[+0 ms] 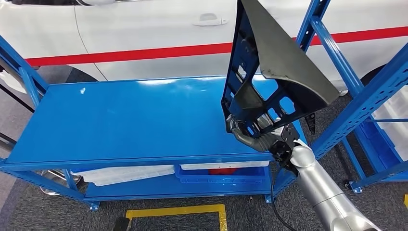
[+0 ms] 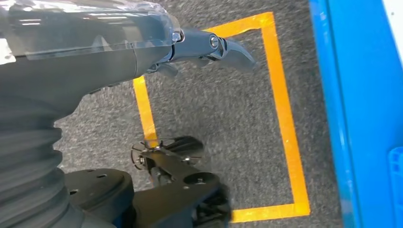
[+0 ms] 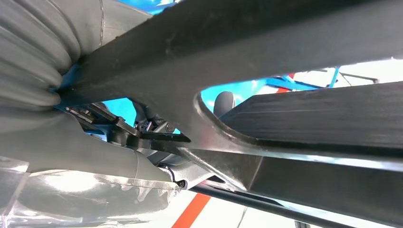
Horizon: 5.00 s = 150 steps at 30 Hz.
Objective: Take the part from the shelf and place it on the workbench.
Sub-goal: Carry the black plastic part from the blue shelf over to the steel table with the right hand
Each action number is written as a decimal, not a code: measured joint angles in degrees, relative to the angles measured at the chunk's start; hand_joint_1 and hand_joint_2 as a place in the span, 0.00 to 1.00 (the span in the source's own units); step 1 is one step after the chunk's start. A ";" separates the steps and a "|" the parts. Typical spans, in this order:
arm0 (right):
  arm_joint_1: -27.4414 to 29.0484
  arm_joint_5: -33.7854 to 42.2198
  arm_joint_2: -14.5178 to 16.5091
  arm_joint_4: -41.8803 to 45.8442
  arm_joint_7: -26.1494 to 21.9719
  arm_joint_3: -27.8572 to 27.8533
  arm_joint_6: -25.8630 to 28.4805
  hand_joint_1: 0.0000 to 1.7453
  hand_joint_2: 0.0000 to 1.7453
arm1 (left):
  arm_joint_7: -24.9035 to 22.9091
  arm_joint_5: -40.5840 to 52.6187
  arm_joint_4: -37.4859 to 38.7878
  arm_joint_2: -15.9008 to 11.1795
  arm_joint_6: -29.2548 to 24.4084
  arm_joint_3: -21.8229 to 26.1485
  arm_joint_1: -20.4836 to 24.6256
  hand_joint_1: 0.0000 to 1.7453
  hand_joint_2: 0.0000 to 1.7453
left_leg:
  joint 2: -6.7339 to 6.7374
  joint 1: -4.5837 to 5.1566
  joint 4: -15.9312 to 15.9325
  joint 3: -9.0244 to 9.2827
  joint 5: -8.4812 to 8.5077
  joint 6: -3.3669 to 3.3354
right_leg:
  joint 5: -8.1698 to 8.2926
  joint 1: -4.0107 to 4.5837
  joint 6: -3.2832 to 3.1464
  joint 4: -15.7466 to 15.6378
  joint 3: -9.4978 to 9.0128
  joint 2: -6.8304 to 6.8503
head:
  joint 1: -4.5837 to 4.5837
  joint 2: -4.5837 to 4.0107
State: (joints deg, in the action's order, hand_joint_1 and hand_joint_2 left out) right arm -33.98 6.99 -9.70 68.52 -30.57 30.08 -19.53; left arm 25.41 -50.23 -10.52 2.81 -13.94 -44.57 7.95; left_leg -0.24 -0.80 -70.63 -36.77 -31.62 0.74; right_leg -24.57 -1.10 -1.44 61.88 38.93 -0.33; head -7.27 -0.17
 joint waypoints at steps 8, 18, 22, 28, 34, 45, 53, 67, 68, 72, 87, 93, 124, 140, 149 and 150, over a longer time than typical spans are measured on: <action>-1.77 0.58 0.45 -0.57 -0.37 0.30 0.09 1.00 1.00 | -0.27 -0.05 -0.01 -0.45 -0.25 0.03 0.30 0.00 1.00 | 0.32 1.19 13.94 6.53 4.95 -2.73 | 1.22 -0.13 2.12 -0.87 0.93 0.28 | 0.02 0.00; -1.94 1.16 0.49 -1.75 -1.44 0.72 0.17 1.00 1.00 | -0.15 -0.05 -0.01 -0.32 0.00 0.04 0.18 0.00 1.00 | 0.59 1.12 11.47 -1.13 9.60 -1.99 | -4.69 -0.34 2.69 0.38 -6.71 0.30 | -0.02 -0.01; -1.72 1.04 0.54 -1.79 -2.00 0.86 0.22 1.00 1.00 | -0.16 -0.04 0.00 -0.38 0.02 0.04 -0.09 0.00 1.00 | 0.43 1.09 11.09 -2.11 10.37 -0.61 | -4.08 -0.11 1.01 -1.77 -6.85 0.33 | -0.14 0.00; -1.65 0.86 0.61 -1.97 -2.19 1.16 0.31 1.00 1.00 | -0.24 0.18 0.01 -0.39 0.15 0.04 -0.43 0.00 1.00 | 0.32 0.19 -4.24 -5.86 -0.74 0.95 | -0.18 -0.39 -0.03 -2.05 -2.40 0.55 | -0.14 -0.01; -2.06 0.66 0.60 -2.15 -2.34 1.10 0.37 1.00 1.00 | -0.59 0.37 0.01 -0.41 0.09 0.04 -0.21 0.00 1.00 | 0.01 0.37 10.98 7.48 2.27 0.21 | 3.21 -0.65 1.75 -2.12 0.64 0.57 | -0.11 -0.01; -3.43 0.38 0.55 -3.49 -2.35 1.64 0.20 1.00 1.00 | -0.56 0.08 0.01 -0.40 0.08 0.09 -0.31 0.00 1.00 | 0.38 1.48 12.68 1.00 8.58 -3.28 | -5.17 -0.09 2.45 12.89 2.51 0.42 | -0.09 0.00; -4.77 0.20 1.47 -4.44 -2.48 2.05 0.72 1.00 1.00 | -0.62 -0.19 0.00 -0.32 -0.04 0.12 -0.61 0.00 1.00 | 0.31 1.77 12.03 -2.08 11.06 -1.54 | -3.17 0.92 0.03 -3.86 -8.16 0.78 | -0.16 0.00; 0.42 -4.36 1.48 -3.12 -3.64 -2.66 3.05 1.00 1.00 | -1.82 0.53 -0.01 -0.37 -0.36 0.15 -0.85 0.00 1.00 | -0.16 -0.20 13.00 7.50 3.12 -0.04 | 4.85 -0.65 3.12 -3.74 -0.11 1.03 | -0.12 0.00; 1.02 -5.04 1.41 -2.66 -3.66 -3.20 3.02 1.00 1.00 | -1.96 0.60 -0.01 -0.37 -0.37 0.15 -0.82 0.00 1.00 | -0.05 -0.20 13.11 7.12 3.66 -0.57 | 4.47 -0.74 3.44 -3.53 0.18 0.98 | -0.12 -0.01; 2.52 -7.80 1.29 -1.20 -3.43 -5.38 2.91 1.00 1.00 | -2.28 0.75 0.00 -0.37 -0.49 0.15 -0.65 0.00 1.00 | 0.30 0.09 13.28 4.30 6.32 -2.29 | -5.33 -0.69 3.75 7.48 3.73 0.78 | -0.11 0.00; 1.62 -16.55 1.22 -0.97 -1.87 -6.72 11.10 1.00 1.00 | -1.69 1.22 0.01 -0.44 -0.54 0.03 -1.24 0.00 1.00 | 0.08 0.67 3.19 -4.33 2.46 0.52 | -0.52 0.40 -0.41 -4.99 -6.17 1.08 | -0.11 0.00; 1.76 -16.00 1.11 -1.91 -1.95 -6.81 11.34 1.00 1.00 | -1.56 1.27 0.01 -0.49 -0.64 0.02 -1.40 0.00 1.00 | 0.09 -0.46 6.69 3.23 4.03 1.98 | 1.84 -0.12 0.93 -3.59 -1.94 1.03 | -0.12 0.00; 5.69 -28.15 0.02 1.05 -2.28 -11.31 40.34 1.00 1.00 | 0.01 0.36 0.06 -0.81 -1.87 0.03 -2.12 0.00 1.00 | -0.03 0.08 8.16 4.13 4.29 1.37 | 0.87 0.53 0.15 -3.52 -3.11 1.03 | -0.09 -0.01; 4.98 -25.37 0.73 1.07 -1.16 -17.70 42.76 1.00 1.00 | -0.32 0.47 0.06 -0.38 -2.08 0.07 -1.95 0.00 1.00 | 3.42 0.40 11.85 0.83 8.20 -1.07 | -4.23 0.27 3.07 -0.05 -7.17 3.84 | -0.01 -0.01; 4.93 -23.67 1.52 -1.14 -2.36 -19.99 42.17 1.00 1.00 | -0.26 0.62 0.06 -0.39 -2.21 0.01 -2.50 0.00 1.00 | 1.02 0.36 -1.33 -3.47 -1.48 0.84 | -1.10 1.28 -1.07 -2.92 -4.25 0.19 | -0.08 -0.01; 4.97 -23.55 1.57 -1.42 -2.49 -20.13 42.17 1.00 1.00 | -0.26 0.62 0.06 -0.39 -2.21 0.01 -2.56 0.00 1.00 | 0.84 0.44 -3.63 -3.73 -2.11 0.59 | -0.64 1.53 -1.24 -2.91 -3.65 -0.59 | -0.07 -0.01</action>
State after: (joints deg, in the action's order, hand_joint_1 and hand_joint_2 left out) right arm -29.01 -16.56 -8.14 67.10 -33.05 9.94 22.64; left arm 25.16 -49.60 -10.47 2.43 -16.15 -44.56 5.39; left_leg 0.60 -0.36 -74.26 -40.50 -33.73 1.33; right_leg -25.21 0.44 -2.68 58.98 35.28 -0.91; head -7.34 -0.19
